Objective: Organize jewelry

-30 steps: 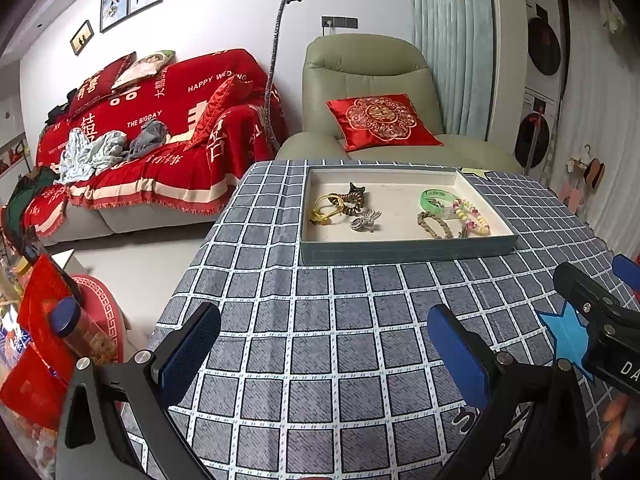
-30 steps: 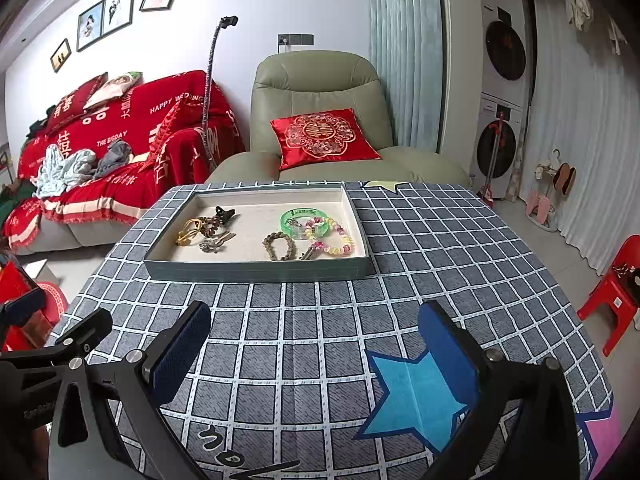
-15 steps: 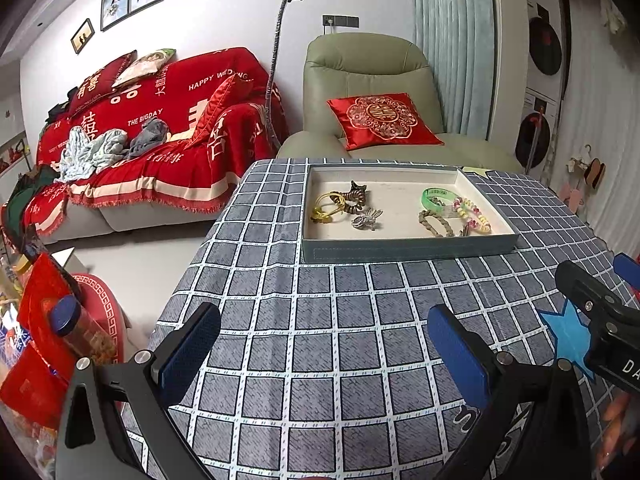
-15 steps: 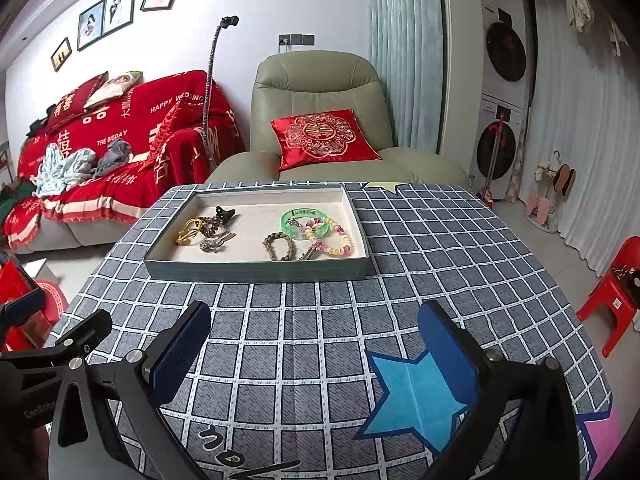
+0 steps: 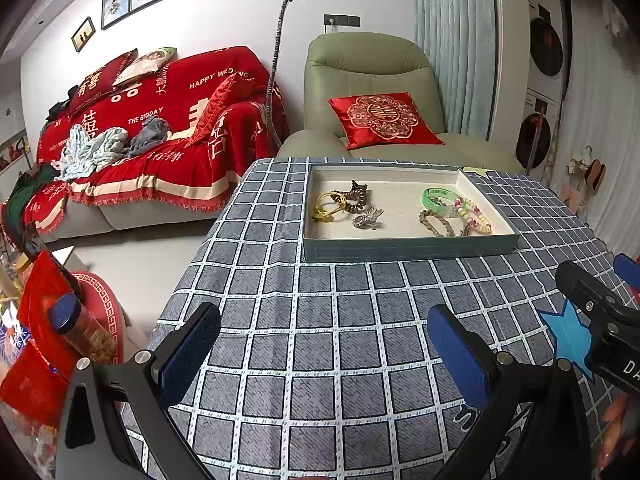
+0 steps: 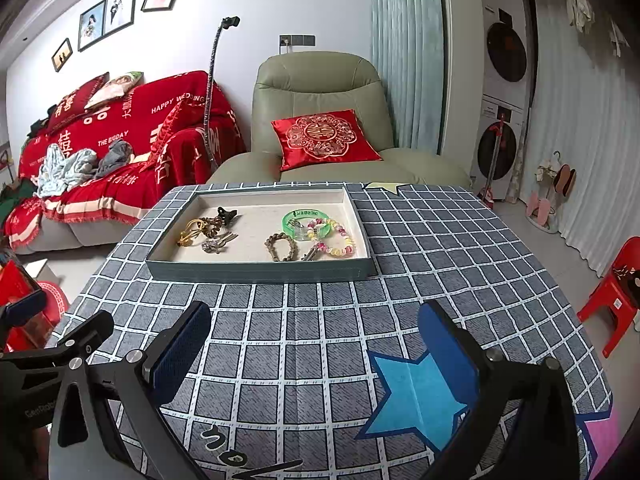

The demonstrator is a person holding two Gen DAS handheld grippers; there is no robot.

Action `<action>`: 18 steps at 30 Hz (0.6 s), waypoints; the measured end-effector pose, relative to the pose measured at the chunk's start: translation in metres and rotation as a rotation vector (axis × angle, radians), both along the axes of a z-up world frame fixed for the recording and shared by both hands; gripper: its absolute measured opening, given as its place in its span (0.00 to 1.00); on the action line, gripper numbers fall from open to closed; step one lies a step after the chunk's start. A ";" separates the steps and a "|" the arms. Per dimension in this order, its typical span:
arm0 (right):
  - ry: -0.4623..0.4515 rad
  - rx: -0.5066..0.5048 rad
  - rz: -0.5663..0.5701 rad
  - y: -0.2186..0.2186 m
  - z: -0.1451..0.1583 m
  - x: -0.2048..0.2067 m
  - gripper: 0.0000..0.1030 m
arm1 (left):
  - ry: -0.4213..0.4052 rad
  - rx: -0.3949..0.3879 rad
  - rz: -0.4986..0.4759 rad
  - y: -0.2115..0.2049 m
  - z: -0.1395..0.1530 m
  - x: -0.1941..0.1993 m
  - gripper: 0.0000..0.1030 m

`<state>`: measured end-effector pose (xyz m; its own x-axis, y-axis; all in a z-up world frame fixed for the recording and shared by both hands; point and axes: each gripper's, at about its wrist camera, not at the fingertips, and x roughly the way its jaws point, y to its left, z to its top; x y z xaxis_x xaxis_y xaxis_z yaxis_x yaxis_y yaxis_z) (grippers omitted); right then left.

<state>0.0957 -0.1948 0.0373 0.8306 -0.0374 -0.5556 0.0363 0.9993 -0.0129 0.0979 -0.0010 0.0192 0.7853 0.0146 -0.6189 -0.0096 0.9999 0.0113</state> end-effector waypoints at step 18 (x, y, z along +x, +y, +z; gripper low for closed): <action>-0.001 0.001 -0.001 -0.001 -0.001 -0.001 1.00 | 0.000 -0.001 0.001 0.000 0.000 0.000 1.00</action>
